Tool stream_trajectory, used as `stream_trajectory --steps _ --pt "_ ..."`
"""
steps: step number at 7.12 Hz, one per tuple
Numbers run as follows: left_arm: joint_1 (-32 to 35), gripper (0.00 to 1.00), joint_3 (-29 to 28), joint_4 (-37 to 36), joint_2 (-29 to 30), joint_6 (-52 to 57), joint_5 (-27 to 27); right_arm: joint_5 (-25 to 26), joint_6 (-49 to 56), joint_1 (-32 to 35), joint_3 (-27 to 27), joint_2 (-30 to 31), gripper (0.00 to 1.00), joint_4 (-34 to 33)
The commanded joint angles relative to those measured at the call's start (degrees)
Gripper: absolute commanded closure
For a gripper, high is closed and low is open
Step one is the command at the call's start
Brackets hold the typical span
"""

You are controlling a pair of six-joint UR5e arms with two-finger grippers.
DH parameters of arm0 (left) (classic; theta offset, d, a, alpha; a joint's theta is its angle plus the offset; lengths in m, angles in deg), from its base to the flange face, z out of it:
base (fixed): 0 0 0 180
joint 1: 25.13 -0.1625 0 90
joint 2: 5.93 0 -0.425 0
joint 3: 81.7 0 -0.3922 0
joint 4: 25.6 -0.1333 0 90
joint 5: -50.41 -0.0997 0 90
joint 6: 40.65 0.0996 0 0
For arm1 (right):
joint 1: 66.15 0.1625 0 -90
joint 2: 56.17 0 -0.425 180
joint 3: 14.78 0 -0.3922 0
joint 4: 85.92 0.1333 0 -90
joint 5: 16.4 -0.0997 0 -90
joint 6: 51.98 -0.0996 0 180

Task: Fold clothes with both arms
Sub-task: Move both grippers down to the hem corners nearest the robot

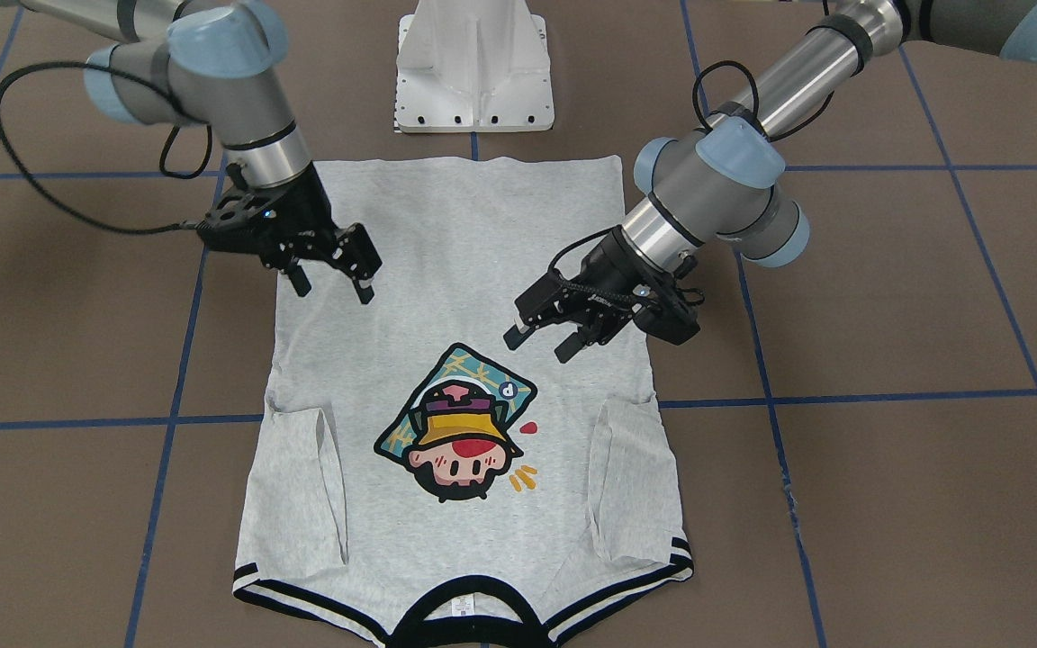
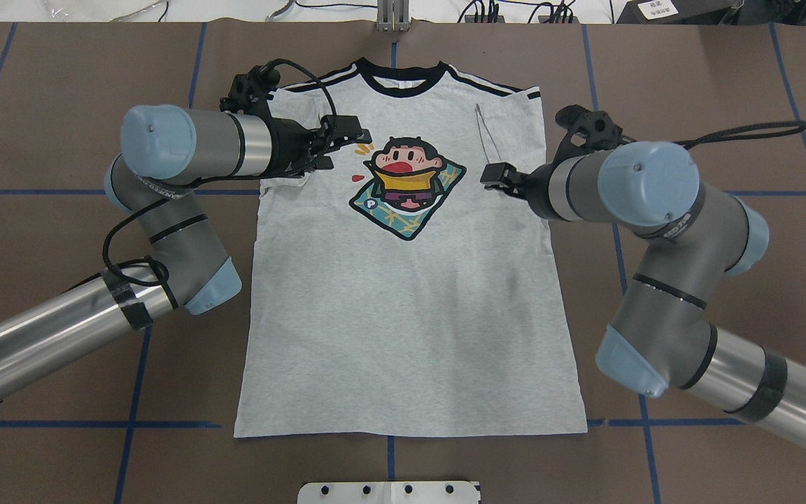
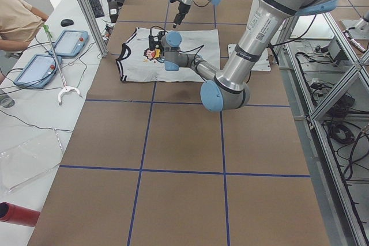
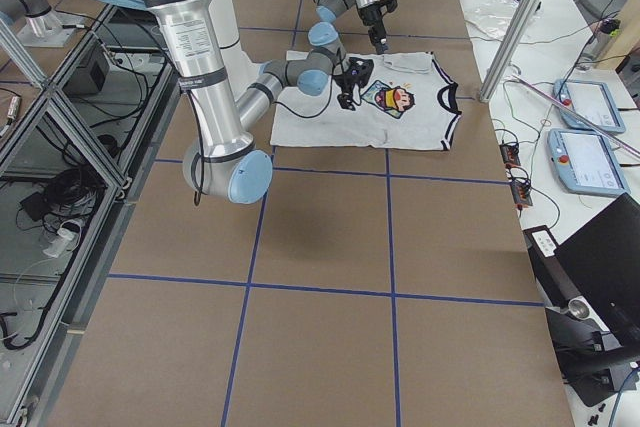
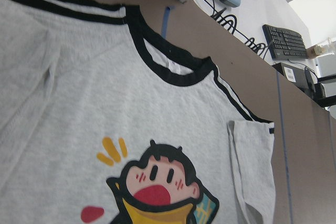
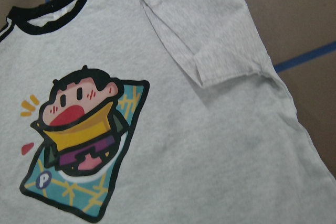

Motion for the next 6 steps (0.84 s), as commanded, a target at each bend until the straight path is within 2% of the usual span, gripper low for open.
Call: stream_trajectory --steps 1,2,3,5,6 --pt "-0.4 0.01 8.7 -0.1 -7.1 -1.0 -0.2 7.0 -14.5 -13.3 9.2 3.2 0.02 -10.7" --pt "-0.4 0.01 9.5 0.0 -8.0 -1.0 -0.3 7.7 -17.5 -15.9 12.5 8.9 0.07 -10.7" --pt "-0.4 0.01 9.6 0.0 -8.1 -1.0 -0.5 9.8 -23.6 -18.8 13.2 13.5 0.1 -10.7" --pt "-0.5 0.01 10.1 0.0 -8.2 -1.0 -1.4 12.6 -37.4 -24.0 12.6 17.9 0.12 -10.8" --pt "-0.5 0.01 10.1 0.1 -8.6 -1.0 -2.7 13.5 -39.6 -24.9 12.7 20.8 0.12 -10.5"
